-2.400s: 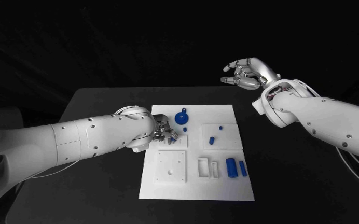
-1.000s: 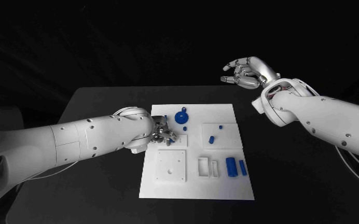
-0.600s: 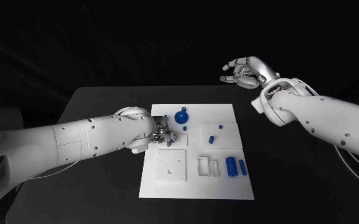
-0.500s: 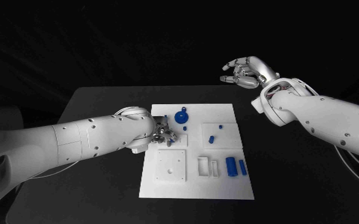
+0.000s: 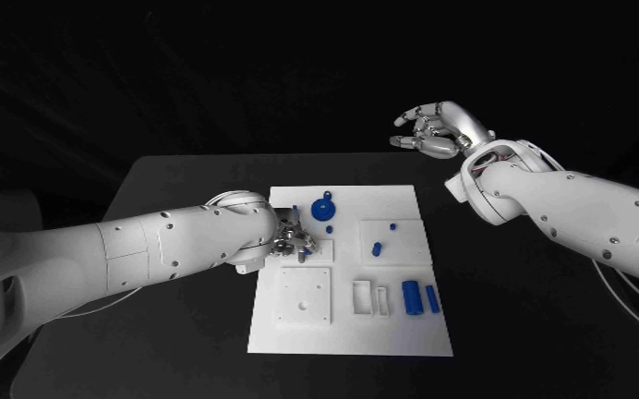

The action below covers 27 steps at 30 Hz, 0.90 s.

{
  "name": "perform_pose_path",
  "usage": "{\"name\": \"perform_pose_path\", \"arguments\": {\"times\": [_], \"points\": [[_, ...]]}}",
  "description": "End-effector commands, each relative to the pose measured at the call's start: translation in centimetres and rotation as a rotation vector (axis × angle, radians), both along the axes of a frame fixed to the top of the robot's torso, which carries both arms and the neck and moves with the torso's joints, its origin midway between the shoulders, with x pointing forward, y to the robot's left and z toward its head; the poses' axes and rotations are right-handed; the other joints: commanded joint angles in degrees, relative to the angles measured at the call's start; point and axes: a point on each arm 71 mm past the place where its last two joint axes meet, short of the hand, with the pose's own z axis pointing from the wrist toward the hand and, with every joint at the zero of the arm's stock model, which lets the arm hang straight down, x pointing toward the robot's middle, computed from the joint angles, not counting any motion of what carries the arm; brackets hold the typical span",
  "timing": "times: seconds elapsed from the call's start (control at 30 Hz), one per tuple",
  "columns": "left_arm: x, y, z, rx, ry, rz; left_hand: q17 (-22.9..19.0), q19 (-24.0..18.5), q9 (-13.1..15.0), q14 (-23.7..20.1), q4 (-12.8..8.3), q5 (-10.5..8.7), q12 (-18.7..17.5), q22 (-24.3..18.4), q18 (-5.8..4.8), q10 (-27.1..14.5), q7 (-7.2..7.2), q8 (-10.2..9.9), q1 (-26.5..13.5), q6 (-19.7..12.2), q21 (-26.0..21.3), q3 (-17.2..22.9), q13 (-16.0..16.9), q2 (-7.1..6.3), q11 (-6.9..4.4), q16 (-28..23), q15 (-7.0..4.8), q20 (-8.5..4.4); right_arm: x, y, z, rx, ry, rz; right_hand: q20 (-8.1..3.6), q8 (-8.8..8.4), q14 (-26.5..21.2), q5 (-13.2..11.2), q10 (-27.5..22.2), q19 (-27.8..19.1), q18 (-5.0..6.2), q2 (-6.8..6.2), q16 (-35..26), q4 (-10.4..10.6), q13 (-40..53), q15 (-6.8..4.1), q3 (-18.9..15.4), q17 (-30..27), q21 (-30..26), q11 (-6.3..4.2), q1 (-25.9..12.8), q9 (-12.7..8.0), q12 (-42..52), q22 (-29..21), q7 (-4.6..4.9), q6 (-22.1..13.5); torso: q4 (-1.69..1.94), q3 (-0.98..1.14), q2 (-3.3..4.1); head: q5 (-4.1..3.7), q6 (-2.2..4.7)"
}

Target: Assemble the parts on the task board

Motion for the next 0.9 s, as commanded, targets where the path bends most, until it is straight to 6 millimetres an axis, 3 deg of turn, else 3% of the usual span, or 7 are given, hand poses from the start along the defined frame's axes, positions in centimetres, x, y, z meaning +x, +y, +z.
{"name": "perform_pose_path", "arguments": {"times": [0.03,0.27,0.43,0.57,0.7,0.83,0.9], "points": [[-0.2,-0.41,-0.16,-0.009,0.024,-0.016,-0.07,-0.04,-0.07,0.9,-4.13,-1.46,-0.41,-0.06,0.35,-0.33,0.09,-0.13,-0.05,0.4,-0.15,4.84,0.1,-0.97,-0.31,-0.02,-1.54,-5.36,-0.04,0.13,0.0,-0.004,0.001,0.015,-0.15,0.35,0.18,0.37,-0.01,0.29,4.62,0.01,0.05,0.4,-0.1,0.22,-0.03,-0.09,-0.31,-0.11,0.46,0.06,0.32,0.68,1.49,-1.09,0.0,-0.01,-0.02,-0.1,0.01],[-0.07,-0.16,-0.17,-0.006,0.023,-0.008,-0.09,-0.11,-0.11,0.85,-2.71,-3.95,-0.48,-0.09,0.5,-0.35,0.05,-0.18,-1.14,0.41,-0.21,4.22,0.1,-4.18,-0.34,-0.08,-1.59,-5.43,-0.04,0.05,0.0,-0.004,0.001,0.013,-0.15,0.35,0.17,0.37,-0.02,0.28,4.62,0.0,0.04,0.42,-0.11,0.22,-0.06,-0.09,-0.32,-0.11,0.43,0.06,0.32,0.68,1.5,-1.11,0.01,-0.03,-0.03,-0.18,0.12],[0.03,0.01,-0.17,-0.004,0.02,-0.001,-0.13,-0.15,-0.12,0.82,-0.63,-8.25,-0.58,-0.19,0.71,-0.36,-0.06,-0.24,-2.68,0.38,-0.37,3.84,0.08,-7.15,-0.37,-0.16,-1.68,-5.55,-0.04,0.09,0.0,-0.004,0.001,0.014,-0.14,0.35,0.17,0.38,-0.02,0.27,4.62,-0.01,0.04,0.44,-0.12,0.23,-0.08,-0.09,-0.32,-0.1,0.41,0.06,0.32,0.69,1.5,-1.12,0.03,-0.06,-0.02,-0.23,0.19],[0.1,0.22,-0.11,-0.007,0.01,0.007,-0.12,-0.18,-0.12,0.81,0.3,-10.35,-0.61,-0.2,0.85,-0.35,-0.02,-0.3,-3.05,0.27,-0.4,3.89,0.11,-8.83,-0.43,-0.19,-1.73,-5.62,-0.04,0.06,0.0,-0.004,0.001,0.014,-0.14,0.35,0.16,0.38,-0.03,0.27,4.62,-0.01,0.04,0.45,-0.13,0.23,-0.09,-0.09,-0.33,-0.1,0.39,0.06,0.32,0.69,1.5,-1.13,0.02,-0.1,-0.02,-0.27,0.27],[0.04,0.42,-0.13,-0.008,-0.002,0.008,-0.13,-0.17,-0.12,0.78,1.2,-11.84,-0.64,-0.22,0.95,-0.36,-0.01,-0.36,-3.42,0.15,-0.44,3.94,0.12,-9.91,-0.41,-0.23,-1.75,-5.65,-0.05,0.0,-0.04,-0.005,0.003,0.014,-0.14,0.35,0.16,0.39,-0.03,0.27,4.62,0.0,0.03,0.47,-0.13,0.23,-0.1,-0.1,-0.34,-0.1,0.38,0.06,0.32,0.69,1.51,-1.14,0.0,-0.11,-0.01,-0.27,0.39],[0.05,0.48,-0.12,-0.011,-0.006,0.011,-0.11,-0.17,-0.08,0.79,1.98,-12.16,-0.64,-0.23,0.99,-0.35,0.0,-0.36,-3.94,0.12,-0.45,3.77,0.16,-10.68,-0.41,-0.21,-1.76,-5.65,-0.04,-0.03,-0.07,-0.006,0.005,0.014,-0.13,0.34,0.15,0.4,-0.04,0.26,4.62,-0.01,0.03,0.47,-0.14,0.23,-0.11,-0.1,-0.34,-0.1,0.36,0.06,0.33,0.69,1.51,-1.16,0.01,-0.15,-0.01,-0.37,0.38],[0.06,0.51,-0.12,-0.011,-0.007,0.013,-0.08,-0.2,-0.01,0.74,2.82,-12.29,-0.65,-0.26,0.99,-0.38,0.02,-0.34,-4.86,0.08,-0.47,3.39,0.19,-11.8,-0.39,-0.18,-1.74,-5.62,-0.04,-0.04,-0.08,-0.006,0.005,0.014,-0.13,0.34,0.15,0.4,-0.04,0.26,4.62,-0.01,0.03,0.49,-0.14,0.24,-0.12,-0.1,-0.34,-0.09,0.35,0.06,0.33,0.7,1.51,-1.17,-0.02,-0.13,-0.02,-0.37,0.39]]}}
